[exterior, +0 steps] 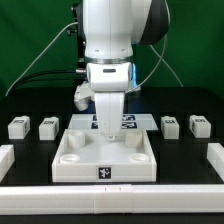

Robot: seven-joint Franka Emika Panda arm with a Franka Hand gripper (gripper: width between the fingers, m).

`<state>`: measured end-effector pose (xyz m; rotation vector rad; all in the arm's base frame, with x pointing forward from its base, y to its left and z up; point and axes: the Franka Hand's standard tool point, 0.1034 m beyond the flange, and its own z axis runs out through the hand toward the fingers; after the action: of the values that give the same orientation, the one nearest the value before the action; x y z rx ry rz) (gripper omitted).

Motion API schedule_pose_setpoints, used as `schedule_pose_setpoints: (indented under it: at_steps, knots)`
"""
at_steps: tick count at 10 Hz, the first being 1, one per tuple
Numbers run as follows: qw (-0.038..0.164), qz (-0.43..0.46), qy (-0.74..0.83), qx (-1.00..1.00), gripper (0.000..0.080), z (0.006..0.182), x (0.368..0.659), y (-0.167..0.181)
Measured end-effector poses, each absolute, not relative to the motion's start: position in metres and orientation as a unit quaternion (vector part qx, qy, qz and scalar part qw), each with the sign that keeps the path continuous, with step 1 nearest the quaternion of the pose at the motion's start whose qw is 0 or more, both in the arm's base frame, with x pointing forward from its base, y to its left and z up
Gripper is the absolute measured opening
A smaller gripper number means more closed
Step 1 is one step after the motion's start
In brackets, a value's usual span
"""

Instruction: Assemble one leg

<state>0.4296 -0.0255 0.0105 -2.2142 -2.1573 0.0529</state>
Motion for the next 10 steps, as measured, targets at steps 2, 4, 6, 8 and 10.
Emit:
schedule_pose_setpoints:
  at_steps: [2,4,6,8,10]
  knots:
    - [0.022,0.016,-0.692,-0.722,0.0062,0.014,0.435,-0.019]
    - [0.026,0.023,-0.689,-0.724,0.0062,0.016,0.449,-0.005]
    - [0.024,0.019,-0.692,-0.721,0.0062,0.017,0.461,0.007]
    - [0.025,0.019,-0.699,-0.715,0.0062,0.015,0.468,0.021]
    - [0.025,0.017,-0.698,-0.715,0.0062,0.015,0.467,0.026]
